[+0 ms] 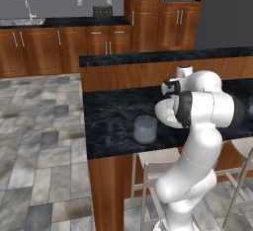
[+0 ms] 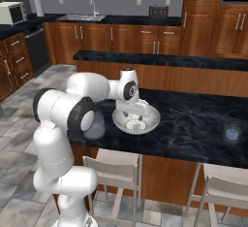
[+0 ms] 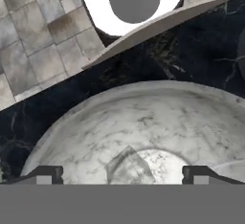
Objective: There are four ice cubes in the ice bowl. Place two ice cubes in each glass of water.
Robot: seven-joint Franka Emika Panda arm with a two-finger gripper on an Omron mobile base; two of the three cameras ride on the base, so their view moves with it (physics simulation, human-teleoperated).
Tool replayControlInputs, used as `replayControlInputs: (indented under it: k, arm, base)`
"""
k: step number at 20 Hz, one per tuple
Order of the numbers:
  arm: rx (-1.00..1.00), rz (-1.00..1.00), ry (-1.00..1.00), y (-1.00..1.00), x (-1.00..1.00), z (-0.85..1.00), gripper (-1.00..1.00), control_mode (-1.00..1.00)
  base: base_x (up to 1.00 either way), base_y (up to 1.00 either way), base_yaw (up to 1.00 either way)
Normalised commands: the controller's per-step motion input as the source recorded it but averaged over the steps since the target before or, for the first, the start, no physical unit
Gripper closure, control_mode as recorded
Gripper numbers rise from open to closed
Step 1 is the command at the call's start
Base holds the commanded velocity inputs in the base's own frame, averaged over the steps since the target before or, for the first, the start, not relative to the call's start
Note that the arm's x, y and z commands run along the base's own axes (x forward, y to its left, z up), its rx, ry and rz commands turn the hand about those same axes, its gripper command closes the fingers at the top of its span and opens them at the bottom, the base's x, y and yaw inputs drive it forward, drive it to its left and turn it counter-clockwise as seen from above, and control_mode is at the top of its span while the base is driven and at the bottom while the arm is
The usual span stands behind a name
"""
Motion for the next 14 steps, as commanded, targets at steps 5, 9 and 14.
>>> replayControlInputs:
  k: [5, 9, 14]
  arm:
    - [0.0, -0.16, 0.33, -0.2, 0.31, -0.28, -1.0, -1.0]
    - [0.0, -0.14, 0.22, -0.21, 0.09, -0.15, -1.0, -1.0]
    - [0.0, -0.11, 0.12, 0.0, 0.27, -0.23, -1.0, -1.0]
  base:
    - [0.0, 0.0, 0.0]
    - [0.0, 0.0, 0.0]
    - [0.0, 0.0, 0.0]
